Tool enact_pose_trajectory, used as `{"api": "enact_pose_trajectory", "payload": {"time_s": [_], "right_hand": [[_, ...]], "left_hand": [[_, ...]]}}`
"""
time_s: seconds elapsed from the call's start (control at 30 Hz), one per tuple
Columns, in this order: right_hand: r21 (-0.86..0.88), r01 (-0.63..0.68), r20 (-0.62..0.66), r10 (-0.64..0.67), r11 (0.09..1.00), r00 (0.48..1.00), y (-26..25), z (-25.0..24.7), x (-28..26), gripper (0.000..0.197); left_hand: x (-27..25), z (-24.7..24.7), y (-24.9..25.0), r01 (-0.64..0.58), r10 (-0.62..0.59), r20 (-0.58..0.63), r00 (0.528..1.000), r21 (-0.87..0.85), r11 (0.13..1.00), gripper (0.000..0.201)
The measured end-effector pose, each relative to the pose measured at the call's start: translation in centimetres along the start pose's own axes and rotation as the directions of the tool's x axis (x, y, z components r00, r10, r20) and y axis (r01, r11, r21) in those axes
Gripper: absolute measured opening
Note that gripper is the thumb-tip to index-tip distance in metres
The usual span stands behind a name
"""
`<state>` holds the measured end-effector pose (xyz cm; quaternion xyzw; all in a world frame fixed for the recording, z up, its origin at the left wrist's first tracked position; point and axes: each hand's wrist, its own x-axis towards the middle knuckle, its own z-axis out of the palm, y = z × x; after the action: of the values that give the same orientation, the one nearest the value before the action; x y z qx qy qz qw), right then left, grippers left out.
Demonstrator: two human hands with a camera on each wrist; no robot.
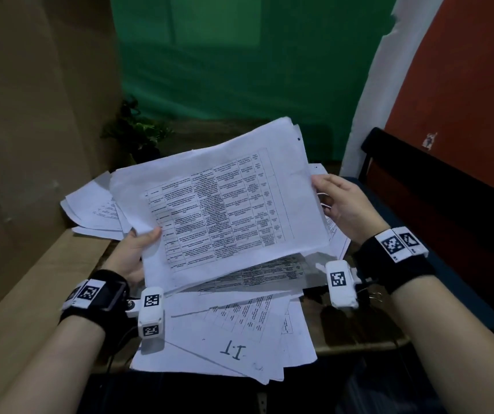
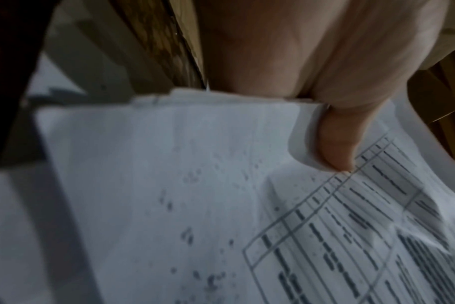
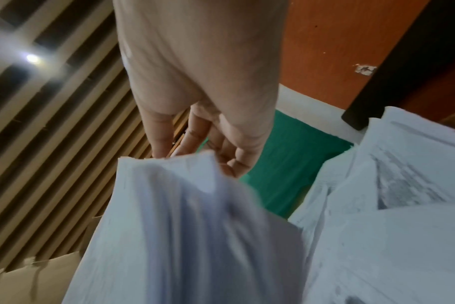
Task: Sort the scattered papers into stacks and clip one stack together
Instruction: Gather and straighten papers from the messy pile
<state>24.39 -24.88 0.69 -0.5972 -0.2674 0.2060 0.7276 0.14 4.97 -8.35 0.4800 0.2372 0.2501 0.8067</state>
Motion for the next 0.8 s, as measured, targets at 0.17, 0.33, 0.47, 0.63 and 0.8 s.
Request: {"api": "enact_pose_trajectory", "payload": {"time_s": [0.17,0.33,0.47,0.63,0.8], "right_hand": [[-0.049,0.046,-0.021,-0.047,0.998,0.999,-1.8,0.9,0.6,0.029],[0.027,-0.012,0.054,0.01,1.0,0.998,-2.5,0.5,0.5,0.033],[-0.091,-0.023,0.114,0.034,0.996,0.993,-2.7,0.4,0.3,0.02],[-0.479,-0.052,0.12,0.124,0.876,0.985,-1.2,0.3,-0.2,0.018],[-0.661,0.076,-0.05,-0.146,0.746,0.988,0.2,0.8,0.0,0.039]], "left_hand": [[-0.2,0.3,0.0,-0.012,0.013,0.104,0.994,-0.007,1.0,0.062],[0.1,-0.4,0.2,-0.017,0.015,0.184,0.983,0.011,1.0,0.088],[-0.7,0.2,0.5,-0.046,0.045,0.203,0.978,0.0,0.999,0.033],[-1.0,0.3,0.6,-0.012,0.018,0.186,0.982,-0.031,0.999,0.035],[-0.8,-0.1,0.1,0.057,-0.058,0.185,0.981,0.013,0.998,0.048]]}}
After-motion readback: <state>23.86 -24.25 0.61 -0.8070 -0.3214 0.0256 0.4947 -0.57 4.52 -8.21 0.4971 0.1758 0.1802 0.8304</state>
